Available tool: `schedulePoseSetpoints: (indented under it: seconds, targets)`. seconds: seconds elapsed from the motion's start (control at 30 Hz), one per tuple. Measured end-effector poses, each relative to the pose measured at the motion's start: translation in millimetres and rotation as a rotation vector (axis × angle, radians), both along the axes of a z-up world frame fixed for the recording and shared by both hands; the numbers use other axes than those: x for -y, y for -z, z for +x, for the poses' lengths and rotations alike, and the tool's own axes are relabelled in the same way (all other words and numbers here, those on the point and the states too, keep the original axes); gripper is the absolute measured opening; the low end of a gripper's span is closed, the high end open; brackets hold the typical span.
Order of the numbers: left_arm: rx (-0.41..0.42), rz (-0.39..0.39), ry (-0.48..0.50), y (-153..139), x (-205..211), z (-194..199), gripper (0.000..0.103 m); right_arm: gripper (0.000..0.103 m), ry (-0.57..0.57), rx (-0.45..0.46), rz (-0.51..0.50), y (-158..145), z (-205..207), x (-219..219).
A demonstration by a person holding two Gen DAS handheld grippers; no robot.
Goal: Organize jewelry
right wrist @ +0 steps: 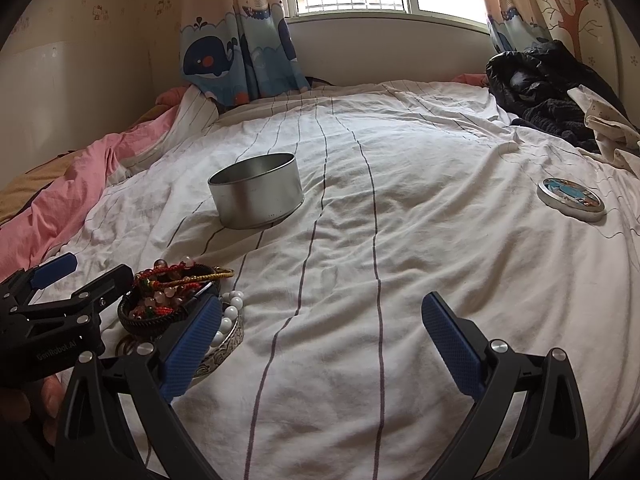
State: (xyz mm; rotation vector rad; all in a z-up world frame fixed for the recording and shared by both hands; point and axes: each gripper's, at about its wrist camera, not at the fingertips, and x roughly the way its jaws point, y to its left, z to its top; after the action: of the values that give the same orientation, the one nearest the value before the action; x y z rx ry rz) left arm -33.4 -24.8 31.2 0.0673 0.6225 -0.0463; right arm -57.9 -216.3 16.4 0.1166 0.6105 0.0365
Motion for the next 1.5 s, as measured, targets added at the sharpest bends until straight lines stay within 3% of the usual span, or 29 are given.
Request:
schedulePoseSetpoints:
  seconds: [0.23, 0.53, 0.6, 0.67, 0.7, 0.77, 0.9, 1.0, 1.1, 1.27, 1.3, 1.4, 1.5]
  targets:
    - [0.034, 0.069, 0.098, -10.3, 19.9, 4.5, 0.096, 0.096, 0.02, -0.006, 0.027, 0.6, 1.1, 4.2]
    - [-0.048, 0.081, 0.175, -0.8, 33.5, 25.8, 0.091, 0.096, 0.022, -0.014, 0.067, -2.5, 2.9, 10.2]
    - [-0.085, 0.053, 0.178, 3.7, 29.5, 31.3, 0.08, 0.096, 0.018, -0.02, 0.073, -3.3, 4.2, 11.3]
    - [-0.106, -0.005, 0.166, 5.9, 21.0, 34.3, 0.058, 0.096, 0.004, -0.026, 0.07, -5.4, 5.8, 10.2]
    - [-0.109, -0.033, 0.149, 5.7, 14.9, 34.5, 0.053, 0.096, -0.01, -0.028, 0.07, -7.3, 6.6, 9.1]
    - [-0.108, -0.086, 0.13, 4.4, 2.8, 32.7, 0.034, 0.096, -0.049, -0.028, 0.066, -12.8, 8.3, 5.3]
    - [-0.116, -0.192, 0.082, 4.1, -20.1, 31.8, 0.029, 0.096, -0.176, -0.04, 0.066, -25.7, 17.4, -7.2]
    - [-0.129, -0.256, 0.099, 5.5, -27.3, 34.2, 0.026, 0.095, -0.275, -0.093, 0.111, -26.2, 28.9, -16.1]
    - [-0.148, -0.291, 0.124, 8.6, -26.3, 36.5, 0.025, 0.081, -0.34, -0.16, 0.172, -20.5, 45.4, -21.0]
    - [-0.176, -0.29, 0.159, 14.1, -15.3, 40.2, 0.026, 0.068, -0.396, -0.254, 0.22, -8.7, 67.9, -29.9]
    - [-0.178, -0.29, 0.163, 14.6, -14.9, 40.8, 0.025, 0.061, -0.398, -0.272, 0.228, -5.7, 70.7, -30.5]
    - [-0.172, -0.267, 0.159, 13.0, -13.5, 39.6, 0.006, 0.039, -0.425, -0.294, 0.242, -0.7, 73.1, -32.3]
    - [-0.149, -0.272, 0.144, 8.2, -18.8, 36.6, 0.003, 0.022, -0.431, -0.268, 0.214, -3.2, 71.6, -36.7]
